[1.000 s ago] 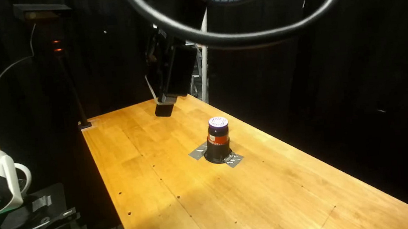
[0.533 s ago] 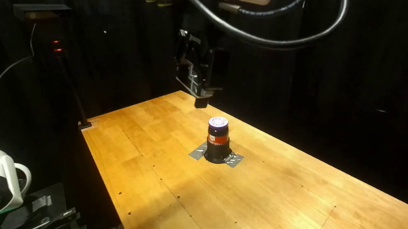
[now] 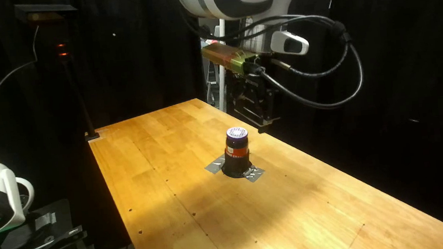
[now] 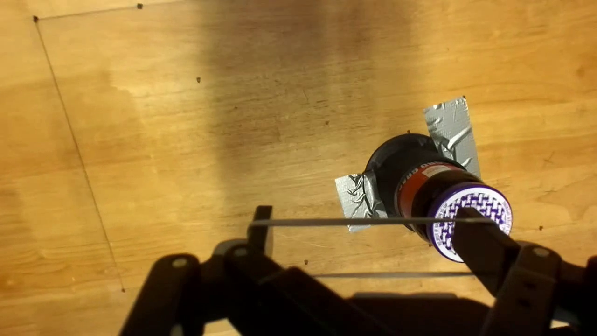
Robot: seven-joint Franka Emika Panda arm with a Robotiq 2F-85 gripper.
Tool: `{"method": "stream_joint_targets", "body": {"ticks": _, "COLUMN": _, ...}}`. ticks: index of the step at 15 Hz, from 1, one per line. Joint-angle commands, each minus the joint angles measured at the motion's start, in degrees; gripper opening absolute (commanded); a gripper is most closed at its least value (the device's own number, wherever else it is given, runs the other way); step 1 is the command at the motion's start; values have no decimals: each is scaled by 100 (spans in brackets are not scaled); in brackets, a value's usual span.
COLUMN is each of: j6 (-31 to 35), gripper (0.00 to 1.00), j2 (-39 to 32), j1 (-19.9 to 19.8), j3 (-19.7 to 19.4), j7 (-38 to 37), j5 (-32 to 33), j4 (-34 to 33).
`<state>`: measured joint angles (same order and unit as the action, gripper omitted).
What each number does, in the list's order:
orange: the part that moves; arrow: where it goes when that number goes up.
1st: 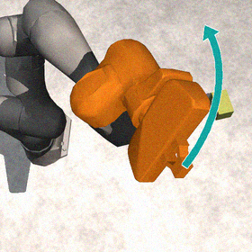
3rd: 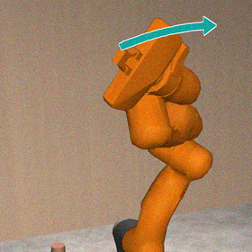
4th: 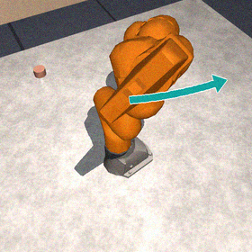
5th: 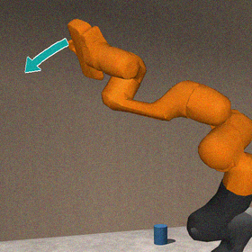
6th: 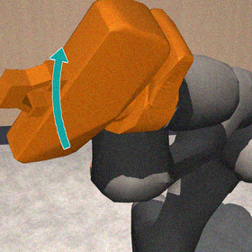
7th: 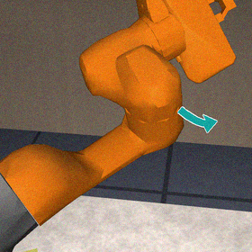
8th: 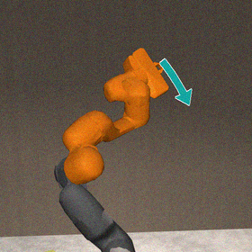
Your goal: Put the rubber band on the cup
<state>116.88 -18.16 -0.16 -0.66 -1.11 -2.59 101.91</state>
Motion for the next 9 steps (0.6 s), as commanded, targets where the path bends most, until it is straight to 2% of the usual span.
{"method": "stream_joint_targets", "body": {"ticks": 1, "j6": 119, "gripper": 100, "j2": -584, "j1": 17, "j3": 135, "j7": 165, "j5": -93, "j4": -555}}
{"method": "stream_joint_targets", "body": {"ticks": 9, "j6": 434, "gripper": 100, "j2": -1252, "j1": 225, "j3": 455, "j7": 245, "j5": -99, "j4": -1002}}
